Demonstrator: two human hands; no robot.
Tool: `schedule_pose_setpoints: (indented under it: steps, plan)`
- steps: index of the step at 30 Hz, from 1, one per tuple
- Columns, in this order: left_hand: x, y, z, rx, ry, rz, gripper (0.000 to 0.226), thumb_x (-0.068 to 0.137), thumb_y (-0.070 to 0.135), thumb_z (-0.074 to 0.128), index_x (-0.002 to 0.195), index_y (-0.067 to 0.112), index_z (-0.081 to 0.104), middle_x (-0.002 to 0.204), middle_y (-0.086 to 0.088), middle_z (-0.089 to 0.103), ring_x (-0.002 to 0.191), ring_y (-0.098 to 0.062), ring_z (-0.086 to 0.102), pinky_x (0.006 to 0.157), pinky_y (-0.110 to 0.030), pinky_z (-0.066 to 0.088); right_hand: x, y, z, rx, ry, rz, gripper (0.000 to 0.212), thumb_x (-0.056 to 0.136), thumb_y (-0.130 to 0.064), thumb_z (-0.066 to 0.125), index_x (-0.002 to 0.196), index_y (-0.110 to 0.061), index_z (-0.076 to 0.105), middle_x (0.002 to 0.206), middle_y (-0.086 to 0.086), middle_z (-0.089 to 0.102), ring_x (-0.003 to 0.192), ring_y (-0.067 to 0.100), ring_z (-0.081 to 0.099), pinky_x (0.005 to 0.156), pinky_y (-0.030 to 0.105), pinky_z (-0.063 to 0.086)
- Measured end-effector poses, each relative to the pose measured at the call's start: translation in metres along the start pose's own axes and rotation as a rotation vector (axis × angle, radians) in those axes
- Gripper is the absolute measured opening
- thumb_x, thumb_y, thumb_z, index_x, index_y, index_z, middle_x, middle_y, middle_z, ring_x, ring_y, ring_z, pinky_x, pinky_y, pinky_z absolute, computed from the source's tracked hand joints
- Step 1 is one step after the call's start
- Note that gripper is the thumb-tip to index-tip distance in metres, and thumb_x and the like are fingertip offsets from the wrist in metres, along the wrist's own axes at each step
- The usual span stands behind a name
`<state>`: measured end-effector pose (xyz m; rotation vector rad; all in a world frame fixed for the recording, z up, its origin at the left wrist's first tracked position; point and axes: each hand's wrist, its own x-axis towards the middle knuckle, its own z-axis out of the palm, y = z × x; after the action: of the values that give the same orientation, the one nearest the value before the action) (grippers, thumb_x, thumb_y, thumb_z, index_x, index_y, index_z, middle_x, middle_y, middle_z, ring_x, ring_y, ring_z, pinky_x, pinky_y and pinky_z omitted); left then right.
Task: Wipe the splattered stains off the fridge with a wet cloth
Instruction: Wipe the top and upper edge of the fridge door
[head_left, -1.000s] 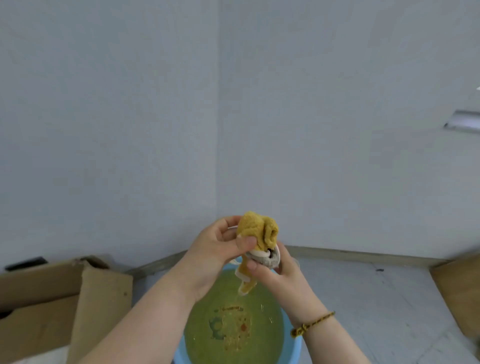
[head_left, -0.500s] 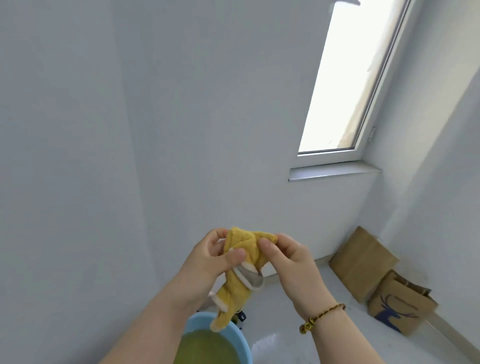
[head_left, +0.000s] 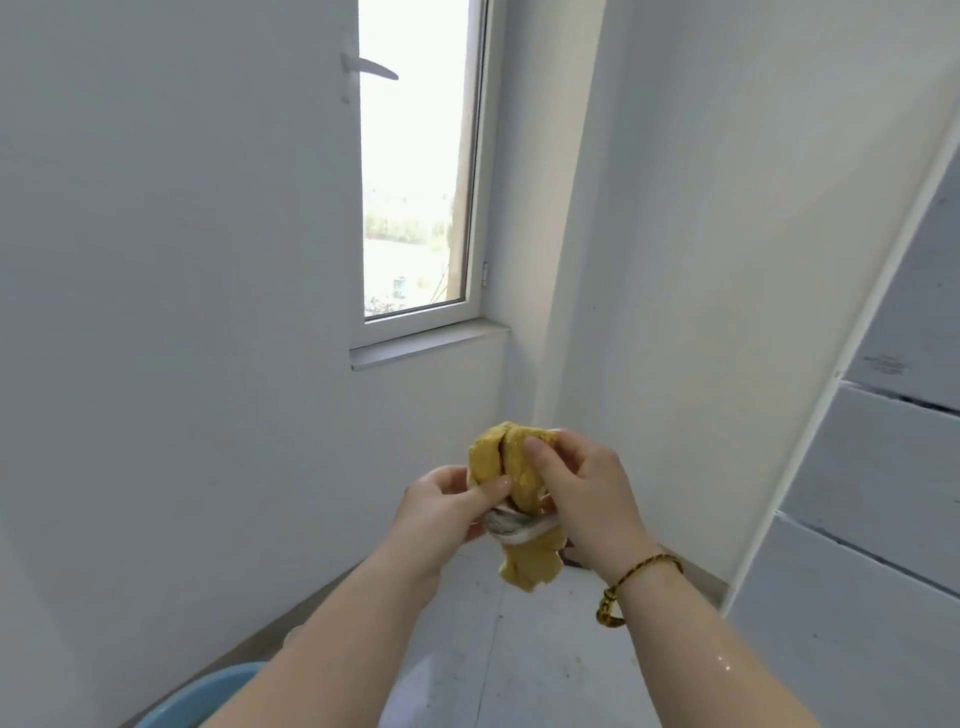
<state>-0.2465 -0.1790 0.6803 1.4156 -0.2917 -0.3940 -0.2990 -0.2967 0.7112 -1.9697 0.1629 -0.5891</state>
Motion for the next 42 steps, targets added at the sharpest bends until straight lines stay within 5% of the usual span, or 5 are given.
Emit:
schedule_pose_setpoints:
  steps: [8, 18, 32, 38, 42]
  plan:
    - [-0.015, -0.003, 0.097, -0.077, -0.101, 0.131, 0.015, 0.082, -0.005, 0.058, 0.088, 0.009, 0.055, 0.08, -0.007, 0.065, 0.071, -0.017, 0.064, 0.067, -0.027, 0.054, -0.042, 0.022, -0.143, 0.331, 0.12, 0.213, 0.024, 0.097, -0.022, 0.041, 0.081, -0.018, 0.06, 0.071, 0.003, 0.06, 0.051, 0.007, 0.058, 0.048, 0.019, 0.052]
    - [-0.041, -0.026, 0.211, 0.383, -0.086, 0.282, 0.074, 0.077, 0.026, 0.07, 0.138, 0.03, 0.028, 0.137, 0.008, 0.03, 0.129, -0.01, 0.03, 0.097, -0.022, 0.026, -0.064, 0.041, -0.225, 0.468, 0.161, 0.336, 0.024, 0.096, -0.027, 0.044, 0.079, -0.016, 0.058, 0.07, 0.005, 0.06, 0.064, 0.018, 0.056, 0.064, 0.03, 0.049]
    - [0.016, -0.021, 0.336, 0.199, -0.505, 0.224, 0.013, 0.077, 0.011, 0.07, 0.081, 0.021, 0.063, 0.077, 0.0, 0.069, 0.074, -0.02, 0.067, 0.065, -0.036, 0.056, -0.058, 0.102, -0.333, 0.223, -0.01, 0.363, 0.043, 0.072, -0.044, 0.067, 0.107, -0.021, 0.059, 0.1, 0.002, 0.066, 0.09, 0.017, 0.065, 0.078, 0.029, 0.054]
    - [0.084, 0.001, 0.379, 0.269, -0.506, 0.284, 0.02, 0.073, 0.017, 0.074, 0.086, 0.008, 0.061, 0.078, -0.003, 0.064, 0.07, -0.014, 0.061, 0.065, -0.026, 0.052, -0.032, 0.129, -0.376, -0.016, -0.086, 0.479, 0.035, 0.065, -0.033, 0.07, 0.097, -0.021, 0.064, 0.106, 0.012, 0.068, 0.105, 0.039, 0.06, 0.093, 0.058, 0.043]
    - [0.126, 0.016, 0.408, 0.398, -0.664, 0.318, 0.022, 0.071, 0.021, 0.076, 0.081, 0.011, 0.06, 0.075, 0.0, 0.062, 0.067, -0.011, 0.06, 0.057, -0.018, 0.05, -0.001, 0.139, -0.403, -0.095, -0.123, 0.498, 0.037, 0.077, -0.034, 0.069, 0.11, -0.02, 0.06, 0.113, 0.002, 0.064, 0.105, 0.021, 0.061, 0.088, 0.029, 0.05]
